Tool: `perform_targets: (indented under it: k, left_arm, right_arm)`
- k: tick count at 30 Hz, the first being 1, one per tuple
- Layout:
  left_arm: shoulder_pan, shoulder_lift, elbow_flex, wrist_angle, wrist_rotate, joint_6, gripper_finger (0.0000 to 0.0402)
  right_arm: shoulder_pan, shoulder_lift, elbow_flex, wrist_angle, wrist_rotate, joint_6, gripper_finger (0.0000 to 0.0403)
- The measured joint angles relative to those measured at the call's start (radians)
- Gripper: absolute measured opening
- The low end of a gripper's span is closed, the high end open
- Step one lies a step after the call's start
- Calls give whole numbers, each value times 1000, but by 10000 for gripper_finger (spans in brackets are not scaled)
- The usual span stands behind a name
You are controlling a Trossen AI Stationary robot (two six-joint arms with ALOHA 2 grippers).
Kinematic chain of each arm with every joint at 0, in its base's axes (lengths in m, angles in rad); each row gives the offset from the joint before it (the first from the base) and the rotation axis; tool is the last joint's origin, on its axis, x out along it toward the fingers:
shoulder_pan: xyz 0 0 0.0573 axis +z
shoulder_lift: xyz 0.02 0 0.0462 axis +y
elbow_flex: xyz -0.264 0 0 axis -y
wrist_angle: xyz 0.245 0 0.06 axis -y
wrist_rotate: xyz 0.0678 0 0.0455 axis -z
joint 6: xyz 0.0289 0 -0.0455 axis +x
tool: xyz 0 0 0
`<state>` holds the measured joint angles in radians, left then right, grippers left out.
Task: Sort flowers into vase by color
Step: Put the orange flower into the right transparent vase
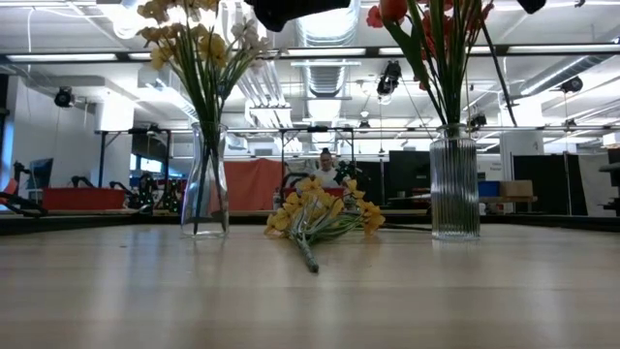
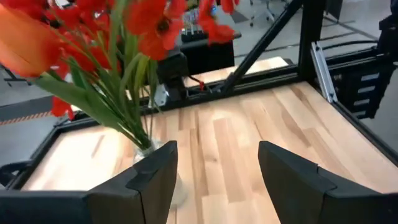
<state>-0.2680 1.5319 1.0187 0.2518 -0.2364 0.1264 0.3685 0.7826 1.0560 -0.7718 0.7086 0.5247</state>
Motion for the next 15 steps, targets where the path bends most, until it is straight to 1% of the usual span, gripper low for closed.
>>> perform_targets:
  k: [4, 10, 15]
  left_arm:
    - [-2, 30, 1, 60, -8, -21, 209]
    - [-2, 109, 2, 224, -46, -40, 209]
    - [-9, 175, 2, 247, -52, -46, 218]
  right_arm:
    - [48, -18, -65, 72, 0, -1, 13]
    - [89, -21, -109, 113, 11, 0, 13]
    - [139, -16, -139, 166, 13, 0, 13]
